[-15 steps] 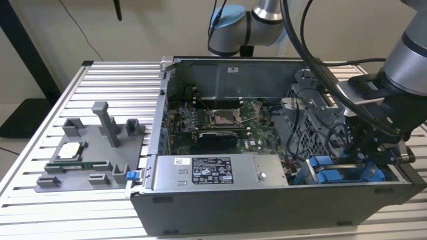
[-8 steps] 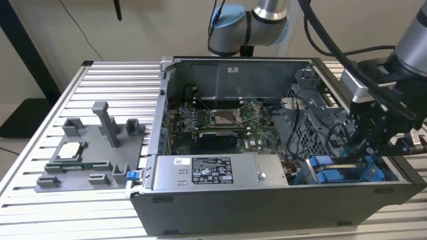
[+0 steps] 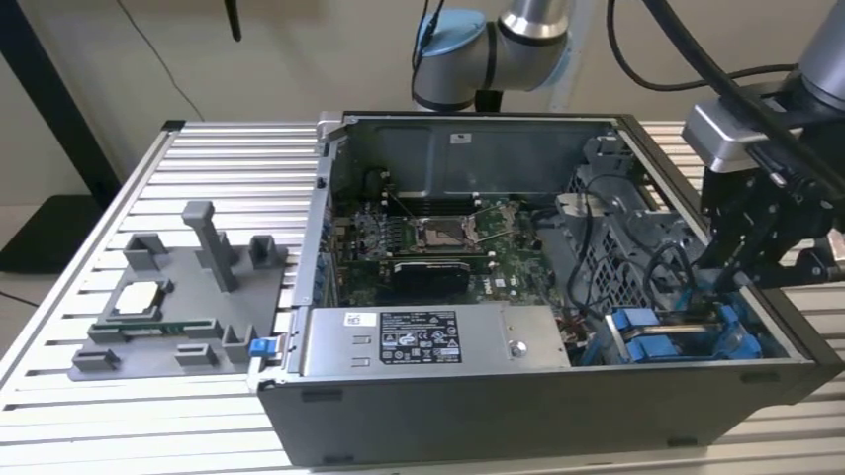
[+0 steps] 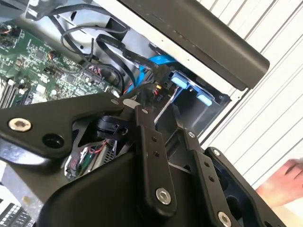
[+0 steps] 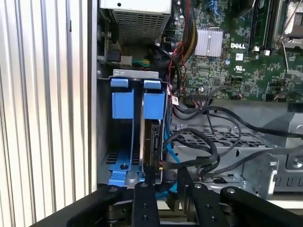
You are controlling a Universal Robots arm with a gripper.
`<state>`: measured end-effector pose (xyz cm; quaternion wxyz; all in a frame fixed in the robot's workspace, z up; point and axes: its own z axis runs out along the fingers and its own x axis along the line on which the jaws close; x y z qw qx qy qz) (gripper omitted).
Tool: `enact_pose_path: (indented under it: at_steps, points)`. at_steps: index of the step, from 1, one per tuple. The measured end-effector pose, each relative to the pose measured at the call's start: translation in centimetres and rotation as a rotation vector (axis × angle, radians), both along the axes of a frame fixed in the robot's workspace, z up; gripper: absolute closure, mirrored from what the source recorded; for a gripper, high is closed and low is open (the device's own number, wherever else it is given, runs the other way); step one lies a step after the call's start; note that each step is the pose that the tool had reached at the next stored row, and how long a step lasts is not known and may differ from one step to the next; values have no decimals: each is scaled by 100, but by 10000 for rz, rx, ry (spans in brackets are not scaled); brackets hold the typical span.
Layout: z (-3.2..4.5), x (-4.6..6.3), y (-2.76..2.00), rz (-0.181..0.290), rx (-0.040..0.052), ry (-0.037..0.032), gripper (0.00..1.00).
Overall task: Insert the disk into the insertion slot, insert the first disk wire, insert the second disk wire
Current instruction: 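Insert the first disk wire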
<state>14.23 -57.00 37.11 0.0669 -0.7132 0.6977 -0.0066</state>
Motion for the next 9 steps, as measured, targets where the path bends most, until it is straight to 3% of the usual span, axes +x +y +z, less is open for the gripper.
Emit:
enact_pose_path:
  at_steps: [4, 9]
  points:
    - [1, 113, 18, 1, 0, 1, 0]
    - [2, 207, 73, 1, 0, 1, 0]
